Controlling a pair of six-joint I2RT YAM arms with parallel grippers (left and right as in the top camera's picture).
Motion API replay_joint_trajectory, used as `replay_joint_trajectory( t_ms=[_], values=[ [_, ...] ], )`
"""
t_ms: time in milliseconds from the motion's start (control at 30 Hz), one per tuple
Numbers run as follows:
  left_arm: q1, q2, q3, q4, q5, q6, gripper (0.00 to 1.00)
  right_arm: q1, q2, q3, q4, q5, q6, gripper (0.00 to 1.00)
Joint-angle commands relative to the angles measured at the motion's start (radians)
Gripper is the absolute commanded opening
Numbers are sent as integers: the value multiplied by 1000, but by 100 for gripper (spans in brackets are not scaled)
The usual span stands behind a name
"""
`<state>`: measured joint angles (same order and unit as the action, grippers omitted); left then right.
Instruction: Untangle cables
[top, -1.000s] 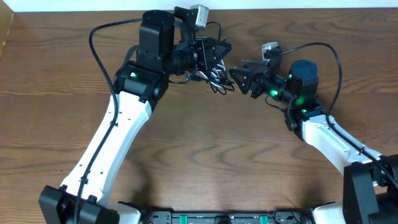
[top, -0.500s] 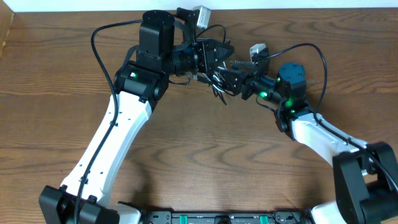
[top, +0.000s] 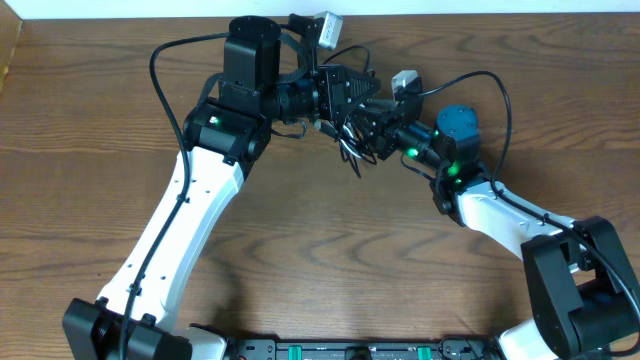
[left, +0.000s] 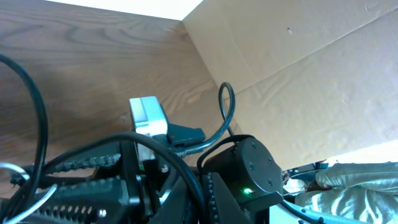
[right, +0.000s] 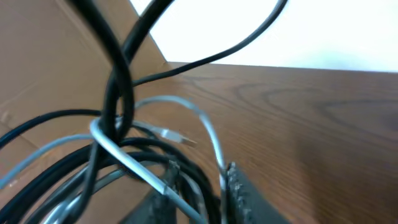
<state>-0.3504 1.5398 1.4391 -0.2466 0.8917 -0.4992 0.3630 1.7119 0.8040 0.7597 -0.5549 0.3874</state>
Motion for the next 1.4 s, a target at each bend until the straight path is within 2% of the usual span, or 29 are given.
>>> replay_joint_trajectory(
  t_ms=[0, 233, 267, 333, 533, 700, 733, 767, 800, 900, 967, 1100, 1167, 1233, 1367],
  values=[
    [35, -4, 22, -10, -36, 39, 7, -9, -1, 19, -28, 56, 27, 15],
    [156, -4, 22, -129, -403, 147, 8, -89, -95, 21, -254, 127, 45, 12],
    [173, -4, 22, -138, -433, 152, 7, -103, -120, 25, -303, 146, 41, 8],
    [203, -4, 22, -151, -464, 168, 8, -127, -164, 41, -402, 174, 12, 2],
    [261, -3, 22, -190, -474, 178, 8, -174, -240, 176, -713, 195, -105, 1],
    [259, -3, 22, -174, -437, 169, 8, -142, -238, 210, -731, 106, -128, 1],
    [259, -3, 22, -166, -430, 156, 8, -130, -237, 210, -726, 87, -146, 3],
    [259, -3, 22, -161, -429, 138, 7, -118, -236, 210, -723, 70, -167, 10],
    [259, -3, 22, -156, -428, 119, 7, -106, -236, 210, -723, 58, -193, 24],
    [259, -3, 22, -148, -399, 93, 7, -66, -236, 210, -722, 21, -299, 56],
    [259, -3, 22, -136, -326, 93, 8, -34, -232, 210, -723, -21, -415, 73],
    [259, -3, 22, -129, -247, 67, 7, 25, -198, 210, -721, -10, -554, 86],
    [259, -3, 22, -130, -183, 66, 7, 47, -167, 210, -705, 19, -579, 90],
    [258, -3, 22, -130, -93, 59, 7, 68, -114, 210, -641, 46, -579, 91],
    [243, -3, 22, -121, -7, 39, 7, 96, -31, 210, -505, 51, -579, 88]
  ],
)
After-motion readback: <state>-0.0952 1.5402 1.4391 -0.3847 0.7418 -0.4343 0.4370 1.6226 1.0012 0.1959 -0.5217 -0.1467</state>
